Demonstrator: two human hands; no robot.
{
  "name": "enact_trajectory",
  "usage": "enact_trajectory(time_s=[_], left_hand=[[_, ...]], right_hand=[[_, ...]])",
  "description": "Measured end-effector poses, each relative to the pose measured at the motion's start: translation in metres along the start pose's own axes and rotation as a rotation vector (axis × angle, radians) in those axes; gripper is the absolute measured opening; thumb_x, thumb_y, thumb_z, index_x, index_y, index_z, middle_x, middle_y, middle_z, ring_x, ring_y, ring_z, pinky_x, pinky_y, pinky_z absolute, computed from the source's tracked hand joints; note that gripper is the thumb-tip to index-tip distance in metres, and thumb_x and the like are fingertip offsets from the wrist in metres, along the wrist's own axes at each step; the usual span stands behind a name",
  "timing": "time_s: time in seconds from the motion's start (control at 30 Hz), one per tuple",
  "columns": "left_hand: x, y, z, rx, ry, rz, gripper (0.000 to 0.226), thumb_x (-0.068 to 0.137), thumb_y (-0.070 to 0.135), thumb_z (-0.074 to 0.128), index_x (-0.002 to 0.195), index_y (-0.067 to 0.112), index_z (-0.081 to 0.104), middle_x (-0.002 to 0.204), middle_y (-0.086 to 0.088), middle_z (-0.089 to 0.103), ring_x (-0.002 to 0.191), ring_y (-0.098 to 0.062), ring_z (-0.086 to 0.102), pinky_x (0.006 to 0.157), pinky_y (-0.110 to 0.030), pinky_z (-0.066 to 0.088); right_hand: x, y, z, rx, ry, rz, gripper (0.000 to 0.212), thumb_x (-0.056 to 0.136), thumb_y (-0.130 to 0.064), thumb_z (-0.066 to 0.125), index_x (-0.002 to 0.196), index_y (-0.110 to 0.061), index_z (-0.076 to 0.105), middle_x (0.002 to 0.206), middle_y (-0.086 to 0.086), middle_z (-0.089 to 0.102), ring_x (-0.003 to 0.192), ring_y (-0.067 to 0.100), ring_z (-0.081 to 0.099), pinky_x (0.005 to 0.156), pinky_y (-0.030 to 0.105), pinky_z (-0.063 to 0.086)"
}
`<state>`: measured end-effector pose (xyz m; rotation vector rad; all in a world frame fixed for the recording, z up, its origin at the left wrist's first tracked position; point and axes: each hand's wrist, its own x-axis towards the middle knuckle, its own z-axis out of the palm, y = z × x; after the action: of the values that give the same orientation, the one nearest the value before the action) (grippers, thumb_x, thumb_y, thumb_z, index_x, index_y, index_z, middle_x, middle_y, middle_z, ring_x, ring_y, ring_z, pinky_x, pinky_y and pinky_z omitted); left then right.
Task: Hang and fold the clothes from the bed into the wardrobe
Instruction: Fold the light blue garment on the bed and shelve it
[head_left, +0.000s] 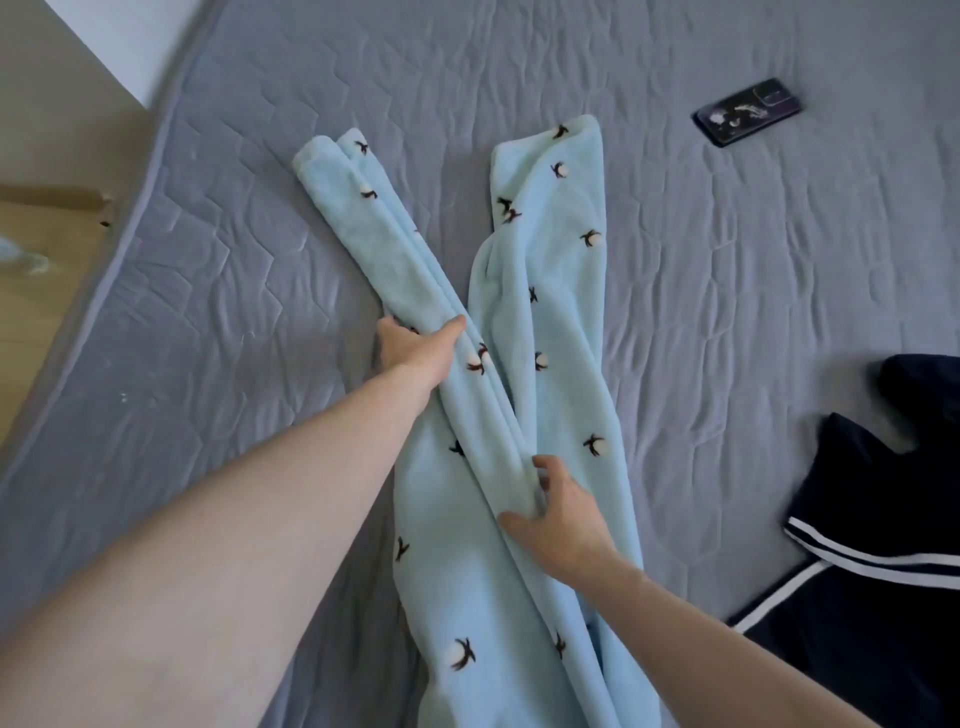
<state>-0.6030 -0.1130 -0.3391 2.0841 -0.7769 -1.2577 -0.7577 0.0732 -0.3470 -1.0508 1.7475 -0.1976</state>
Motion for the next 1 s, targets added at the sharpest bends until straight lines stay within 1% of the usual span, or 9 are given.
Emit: enact_trajectory(time_s=[0.13, 0.27, 0.4, 0.5, 0.57, 0.63, 0.77, 0.9, 1.0], left_hand=[[0.004, 0.006, 0.000, -0.036, -0.006, -0.064, 0.083, 0.070, 0.029, 0.080, 0.144, 0.015, 0.044, 0.115, 0.002, 0.059, 0.094, -0.023, 0.058, 0.082, -0.031, 0.047], [0.001, 0.025, -0.008, -0.128, -0.114, -0.033, 0.061, 0.049, 0.019, 0.060, 0.110, 0.012, 0.065, 0.091, -0.001, 0.067, 0.074, -0.022, 0.055, 0.063, -0.025, 0.042], [-0.010, 0.069, -0.004, -0.137, -0.133, 0.146, 0.088, 0.062, 0.009, 0.053, 0.146, 0.033, 0.053, 0.080, 0.014, 0.074, 0.071, 0.002, 0.066, 0.066, -0.017, 0.048], [-0.022, 0.098, 0.012, -0.091, -0.217, 0.228, 0.084, 0.072, 0.012, 0.055, 0.151, 0.036, 0.045, 0.068, 0.013, 0.072, 0.075, 0.004, 0.067, 0.070, -0.014, 0.043], [-0.026, 0.098, 0.021, -0.003, -0.170, 0.216, 0.074, 0.082, 0.019, 0.064, 0.152, 0.029, 0.044, 0.089, 0.011, 0.067, 0.081, -0.002, 0.064, 0.070, -0.015, 0.043], [-0.025, 0.081, 0.025, 0.178, -0.050, 0.151, 0.076, 0.082, 0.034, 0.072, 0.151, 0.022, 0.041, 0.126, -0.001, 0.055, 0.108, -0.019, 0.061, 0.087, -0.026, 0.045], [-0.016, 0.044, 0.026, 0.327, 0.085, -0.047, 0.101, 0.068, 0.059, 0.082, 0.143, 0.008, 0.039, 0.142, -0.011, 0.045, 0.123, -0.034, 0.055, 0.098, -0.043, 0.050], [-0.001, 0.027, 0.033, 0.188, 0.058, -0.099, 0.110, 0.058, 0.067, 0.087, 0.139, 0.005, 0.044, 0.132, -0.011, 0.061, 0.110, -0.031, 0.066, 0.098, -0.045, 0.055], [0.009, 0.024, 0.040, 0.134, 0.106, -0.065, 0.100, 0.062, 0.058, 0.089, 0.136, 0.006, 0.047, 0.127, -0.010, 0.063, 0.107, -0.029, 0.065, 0.091, -0.038, 0.053]], right_hand=[[0.011, 0.015, 0.000, -0.084, -0.058, 0.031, 0.022, 0.092, -0.010, 0.050, 0.113, -0.015, 0.053, 0.103, 0.006, 0.063, 0.089, 0.023, 0.060, 0.076, 0.033, 0.051], [0.014, 0.015, -0.010, 0.058, -0.092, 0.101, 0.029, 0.092, -0.007, 0.043, 0.101, -0.028, 0.060, 0.095, -0.007, 0.065, 0.080, 0.004, 0.056, 0.059, 0.017, 0.041], [0.001, 0.012, -0.023, 0.182, -0.084, 0.134, 0.033, 0.092, -0.009, 0.045, 0.098, -0.024, 0.073, 0.092, -0.005, 0.074, 0.085, 0.010, 0.066, 0.062, 0.019, 0.050], [-0.011, 0.015, -0.036, 0.323, -0.026, 0.137, 0.031, 0.091, -0.009, 0.046, 0.088, -0.016, 0.076, 0.088, 0.003, 0.078, 0.087, 0.021, 0.072, 0.079, 0.033, 0.058], [-0.017, 0.020, -0.044, 0.489, 0.107, 0.165, 0.024, 0.087, -0.010, 0.046, 0.079, -0.003, 0.067, 0.076, 0.007, 0.074, 0.076, 0.027, 0.070, 0.074, 0.039, 0.057], [-0.023, 0.028, -0.053, 0.580, 0.228, 0.199, 0.022, 0.078, -0.013, 0.045, 0.077, 0.005, 0.056, 0.067, 0.008, 0.062, 0.066, 0.024, 0.058, 0.065, 0.036, 0.049], [-0.029, 0.047, -0.059, 0.424, 0.205, 0.280, 0.026, 0.081, -0.017, 0.047, 0.058, -0.019, 0.060, 0.059, -0.007, 0.060, 0.063, 0.020, 0.055, 0.060, 0.030, 0.043], [-0.027, 0.057, -0.053, 0.314, 0.171, 0.178, 0.013, 0.085, -0.037, 0.056, 0.088, -0.040, 0.068, 0.086, -0.015, 0.072, 0.079, 0.004, 0.067, 0.072, 0.033, 0.057], [-0.024, 0.057, -0.047, 0.209, 0.228, 0.014, 0.043, 0.073, -0.061, 0.065, 0.113, -0.053, 0.055, 0.114, -0.030, 0.059, 0.101, -0.008, 0.059, 0.082, 0.023, 0.051]])
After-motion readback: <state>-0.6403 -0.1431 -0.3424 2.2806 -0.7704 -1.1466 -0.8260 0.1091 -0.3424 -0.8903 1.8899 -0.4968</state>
